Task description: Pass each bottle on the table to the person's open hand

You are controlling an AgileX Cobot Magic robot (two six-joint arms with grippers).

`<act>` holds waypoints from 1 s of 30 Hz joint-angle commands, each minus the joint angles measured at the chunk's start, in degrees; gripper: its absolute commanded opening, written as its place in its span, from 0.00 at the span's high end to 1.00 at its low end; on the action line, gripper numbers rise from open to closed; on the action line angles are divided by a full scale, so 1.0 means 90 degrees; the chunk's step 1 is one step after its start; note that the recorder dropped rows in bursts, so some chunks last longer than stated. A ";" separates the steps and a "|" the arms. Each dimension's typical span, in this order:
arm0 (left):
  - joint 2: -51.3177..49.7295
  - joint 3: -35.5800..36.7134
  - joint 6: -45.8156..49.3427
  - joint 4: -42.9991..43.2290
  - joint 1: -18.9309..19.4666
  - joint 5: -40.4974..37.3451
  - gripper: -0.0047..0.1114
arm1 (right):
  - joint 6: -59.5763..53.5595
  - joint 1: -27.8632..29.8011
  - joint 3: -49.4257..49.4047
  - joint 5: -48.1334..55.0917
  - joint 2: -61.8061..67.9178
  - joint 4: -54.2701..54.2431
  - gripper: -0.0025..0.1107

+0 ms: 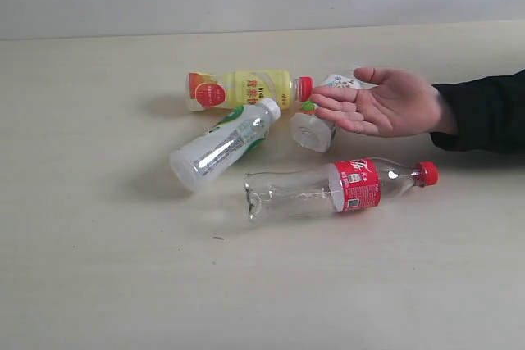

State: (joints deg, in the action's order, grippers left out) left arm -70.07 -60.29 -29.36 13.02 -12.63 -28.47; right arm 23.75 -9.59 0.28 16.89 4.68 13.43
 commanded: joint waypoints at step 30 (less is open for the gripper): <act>-0.5379 -0.3816 0.4791 -0.1446 -0.2459 -0.3332 0.23 | -0.0015 0.0033 -0.0032 -0.0080 0.0048 0.0002 0.98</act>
State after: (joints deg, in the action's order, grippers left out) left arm -117.91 -94.08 9.80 2.71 -34.49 -57.97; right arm 23.75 -9.59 0.28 16.89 4.68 13.43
